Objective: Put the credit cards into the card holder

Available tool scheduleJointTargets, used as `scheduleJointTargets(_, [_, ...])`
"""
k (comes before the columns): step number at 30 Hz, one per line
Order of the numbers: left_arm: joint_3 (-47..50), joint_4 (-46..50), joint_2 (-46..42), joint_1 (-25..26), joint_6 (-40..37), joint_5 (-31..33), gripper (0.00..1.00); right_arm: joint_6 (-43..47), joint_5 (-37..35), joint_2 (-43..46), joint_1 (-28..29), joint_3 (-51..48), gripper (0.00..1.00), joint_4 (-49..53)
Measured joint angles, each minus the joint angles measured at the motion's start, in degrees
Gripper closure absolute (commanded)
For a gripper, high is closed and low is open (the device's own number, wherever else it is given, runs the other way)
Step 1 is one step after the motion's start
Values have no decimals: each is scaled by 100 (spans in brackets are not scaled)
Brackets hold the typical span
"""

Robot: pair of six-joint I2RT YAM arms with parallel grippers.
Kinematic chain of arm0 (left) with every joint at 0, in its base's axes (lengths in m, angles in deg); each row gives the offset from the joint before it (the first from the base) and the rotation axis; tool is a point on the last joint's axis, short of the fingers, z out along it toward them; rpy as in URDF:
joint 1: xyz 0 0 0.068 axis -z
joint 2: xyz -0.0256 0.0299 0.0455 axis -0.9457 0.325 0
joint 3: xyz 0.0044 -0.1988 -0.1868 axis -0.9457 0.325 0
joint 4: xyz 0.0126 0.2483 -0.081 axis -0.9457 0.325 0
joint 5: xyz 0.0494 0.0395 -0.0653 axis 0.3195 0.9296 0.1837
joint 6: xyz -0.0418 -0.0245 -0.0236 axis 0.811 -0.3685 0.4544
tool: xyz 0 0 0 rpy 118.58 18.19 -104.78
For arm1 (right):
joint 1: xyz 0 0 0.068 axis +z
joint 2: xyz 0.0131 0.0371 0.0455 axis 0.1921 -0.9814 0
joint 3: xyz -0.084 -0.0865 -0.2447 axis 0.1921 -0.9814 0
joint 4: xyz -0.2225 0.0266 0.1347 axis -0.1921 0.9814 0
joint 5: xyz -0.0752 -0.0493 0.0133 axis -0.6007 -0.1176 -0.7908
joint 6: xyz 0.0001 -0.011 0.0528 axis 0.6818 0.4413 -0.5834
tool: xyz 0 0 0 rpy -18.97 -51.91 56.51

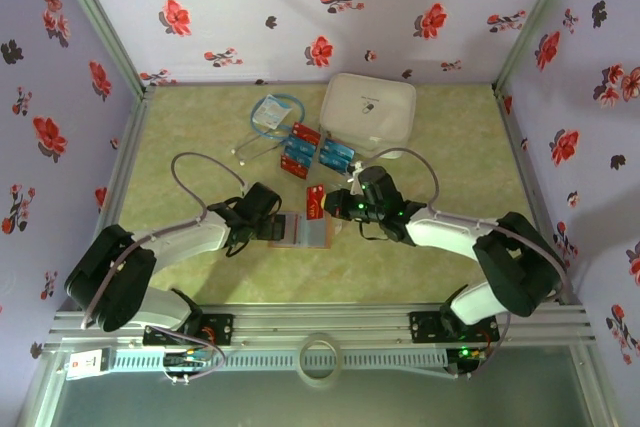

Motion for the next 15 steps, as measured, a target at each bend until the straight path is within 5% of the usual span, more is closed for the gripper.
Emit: scheduleJointTargets(15, [170,2,0,35,109,2,0,-398,-98,-483,374,-411,100,-1165])
